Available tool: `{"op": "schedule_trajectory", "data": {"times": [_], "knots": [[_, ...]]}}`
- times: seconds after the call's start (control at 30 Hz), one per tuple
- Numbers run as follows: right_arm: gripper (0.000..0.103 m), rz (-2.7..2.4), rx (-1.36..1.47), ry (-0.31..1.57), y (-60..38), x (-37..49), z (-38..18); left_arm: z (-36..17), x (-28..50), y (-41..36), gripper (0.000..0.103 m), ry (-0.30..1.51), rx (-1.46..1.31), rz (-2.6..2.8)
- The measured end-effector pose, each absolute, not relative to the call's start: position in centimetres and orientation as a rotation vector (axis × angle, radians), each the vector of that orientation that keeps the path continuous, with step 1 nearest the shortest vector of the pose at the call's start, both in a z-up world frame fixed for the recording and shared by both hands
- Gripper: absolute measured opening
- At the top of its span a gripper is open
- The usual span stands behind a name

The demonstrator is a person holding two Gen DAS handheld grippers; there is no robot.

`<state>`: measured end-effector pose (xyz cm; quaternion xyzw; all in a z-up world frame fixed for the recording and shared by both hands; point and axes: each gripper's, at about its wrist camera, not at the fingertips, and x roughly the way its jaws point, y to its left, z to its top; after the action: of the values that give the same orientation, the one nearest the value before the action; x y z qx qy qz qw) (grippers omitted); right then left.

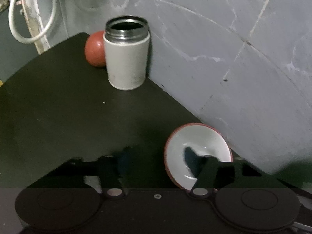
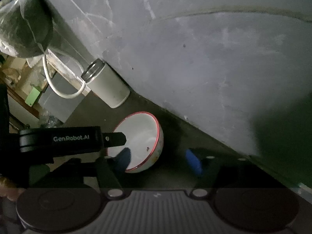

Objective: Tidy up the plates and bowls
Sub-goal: 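Open both grippers and move them to the second red-rimmed white bowl, then close the right gripper on the second bowl rim while the left gripper grips it, then carry the second white bowl with both grippers over the steel bowl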

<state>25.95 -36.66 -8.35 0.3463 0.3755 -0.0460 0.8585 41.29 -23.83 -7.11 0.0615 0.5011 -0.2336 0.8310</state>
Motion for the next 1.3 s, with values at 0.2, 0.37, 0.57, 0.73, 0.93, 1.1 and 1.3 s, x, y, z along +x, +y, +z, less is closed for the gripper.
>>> {"op": "schedule_trajectory", "data": {"times": [0.2,0.37,0.57,0.73,0.93,1.1,1.3], "knots": [[0.044,-0.086,0.716,0.805,-36.4,26.7,-8.5,-7.5,41.1,-24.2,0.031,1.099,0.109,-0.504],[0.029,-0.085,0.722,0.805,-36.8,27.3,-8.5,-7.9,41.2,-24.5,0.016,1.124,0.101,-0.513],[0.024,-0.081,0.709,0.818,-36.5,27.8,-8.6,-8.0,41.0,-24.5,0.009,1.128,0.103,-0.496],[0.020,-0.090,0.689,0.820,-36.2,27.7,-8.5,-7.7,40.7,-24.1,0.007,1.125,0.091,-0.490],[0.017,-0.070,0.694,0.815,-36.1,27.1,-7.8,-6.8,39.6,-23.5,0.007,1.112,0.092,-0.483],[0.016,-0.046,0.691,0.816,-35.9,26.3,-6.8,-5.7,38.3,-22.8,0.007,1.095,0.070,-0.465],[0.015,-0.003,0.695,0.820,-35.8,25.4,-5.6,-4.3,36.7,-21.5,0.007,1.077,0.018,-0.439]]}}
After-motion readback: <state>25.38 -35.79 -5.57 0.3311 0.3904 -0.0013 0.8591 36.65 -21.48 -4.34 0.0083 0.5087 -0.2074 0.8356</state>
